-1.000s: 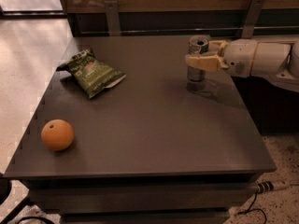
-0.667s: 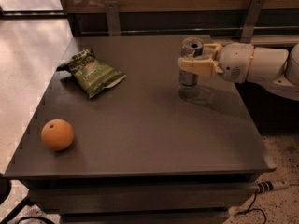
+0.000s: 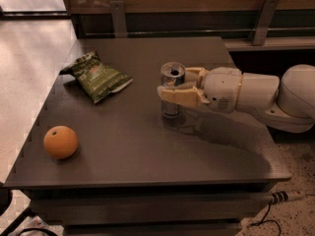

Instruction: Move redbull can near orange

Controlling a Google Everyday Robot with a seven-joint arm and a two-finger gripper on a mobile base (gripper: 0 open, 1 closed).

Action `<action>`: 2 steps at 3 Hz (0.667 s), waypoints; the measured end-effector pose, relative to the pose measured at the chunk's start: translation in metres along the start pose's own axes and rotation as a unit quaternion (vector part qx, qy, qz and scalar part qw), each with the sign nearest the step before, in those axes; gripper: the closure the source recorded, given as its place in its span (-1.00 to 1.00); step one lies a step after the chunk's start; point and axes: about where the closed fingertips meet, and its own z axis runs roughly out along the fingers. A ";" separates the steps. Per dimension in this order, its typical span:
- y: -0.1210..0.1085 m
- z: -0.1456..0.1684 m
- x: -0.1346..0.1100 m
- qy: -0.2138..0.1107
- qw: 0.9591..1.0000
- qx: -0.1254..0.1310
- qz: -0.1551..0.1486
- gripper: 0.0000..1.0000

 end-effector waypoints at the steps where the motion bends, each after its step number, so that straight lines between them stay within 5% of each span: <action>1: 0.045 0.021 0.002 0.018 1.000 -0.022 -0.010 1.00; 2: 0.079 0.041 -0.001 0.025 0.998 -0.047 -0.017 1.00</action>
Offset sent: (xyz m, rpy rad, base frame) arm -0.0847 0.1045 -0.0117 -0.0803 0.0048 0.1519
